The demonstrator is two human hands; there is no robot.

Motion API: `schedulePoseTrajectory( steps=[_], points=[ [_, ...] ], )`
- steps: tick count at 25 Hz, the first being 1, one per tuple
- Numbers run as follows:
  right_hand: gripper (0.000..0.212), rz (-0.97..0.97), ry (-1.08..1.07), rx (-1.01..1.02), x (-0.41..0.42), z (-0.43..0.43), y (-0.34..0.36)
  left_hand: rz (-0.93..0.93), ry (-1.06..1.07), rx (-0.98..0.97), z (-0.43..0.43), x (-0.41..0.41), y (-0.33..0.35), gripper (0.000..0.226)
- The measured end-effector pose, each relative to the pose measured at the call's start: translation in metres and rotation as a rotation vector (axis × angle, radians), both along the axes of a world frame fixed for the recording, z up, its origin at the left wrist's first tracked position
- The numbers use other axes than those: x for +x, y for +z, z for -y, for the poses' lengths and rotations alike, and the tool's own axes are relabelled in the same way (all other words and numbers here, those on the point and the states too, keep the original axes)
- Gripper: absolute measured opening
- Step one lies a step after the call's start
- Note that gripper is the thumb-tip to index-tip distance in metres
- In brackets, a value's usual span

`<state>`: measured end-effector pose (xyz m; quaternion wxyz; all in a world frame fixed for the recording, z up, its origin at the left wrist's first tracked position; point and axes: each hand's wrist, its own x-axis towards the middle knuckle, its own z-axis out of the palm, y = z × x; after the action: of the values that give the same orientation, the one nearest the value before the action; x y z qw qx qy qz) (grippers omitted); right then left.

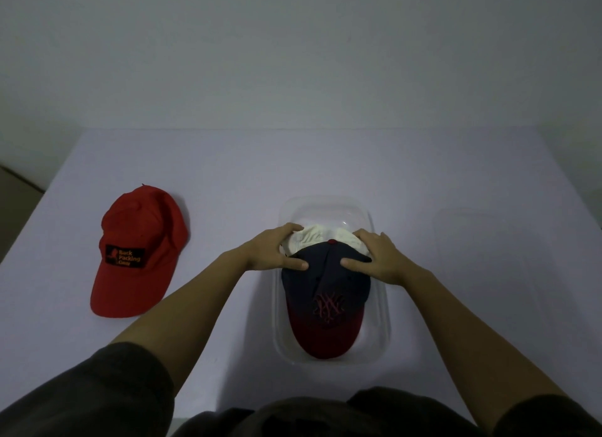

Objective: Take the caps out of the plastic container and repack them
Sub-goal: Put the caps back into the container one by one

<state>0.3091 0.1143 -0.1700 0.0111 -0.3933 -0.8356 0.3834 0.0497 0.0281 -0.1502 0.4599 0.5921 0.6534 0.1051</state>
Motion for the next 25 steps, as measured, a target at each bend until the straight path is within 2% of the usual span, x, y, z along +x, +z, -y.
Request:
schedulePoseTrajectory(
  steps=[4,7,12,16,19,25],
  points=[
    [0.047,0.001,-0.013,0.029,0.001,-0.001,-0.005,-0.043,0.03,-0.01,-0.001,-0.001,-0.005,0.063],
    [0.038,0.032,-0.001,0.095,0.0,-0.003,-0.005,-0.168,-0.011,0.016,-0.005,-0.005,-0.006,0.058],
    [0.046,0.08,0.007,0.203,-0.003,-0.001,-0.004,-0.259,-0.037,0.076,-0.006,-0.006,-0.011,0.047],
    [0.061,0.091,0.03,0.296,-0.002,0.004,-0.007,-0.195,0.023,0.165,-0.001,0.0,-0.011,0.052],
    [0.064,0.09,0.039,0.395,-0.004,0.012,-0.006,-0.234,0.032,0.241,0.006,0.004,-0.013,0.05],
    [0.076,0.046,-0.007,0.312,-0.005,0.013,0.002,-0.211,0.053,0.263,0.009,0.002,-0.006,0.063]
  ],
)
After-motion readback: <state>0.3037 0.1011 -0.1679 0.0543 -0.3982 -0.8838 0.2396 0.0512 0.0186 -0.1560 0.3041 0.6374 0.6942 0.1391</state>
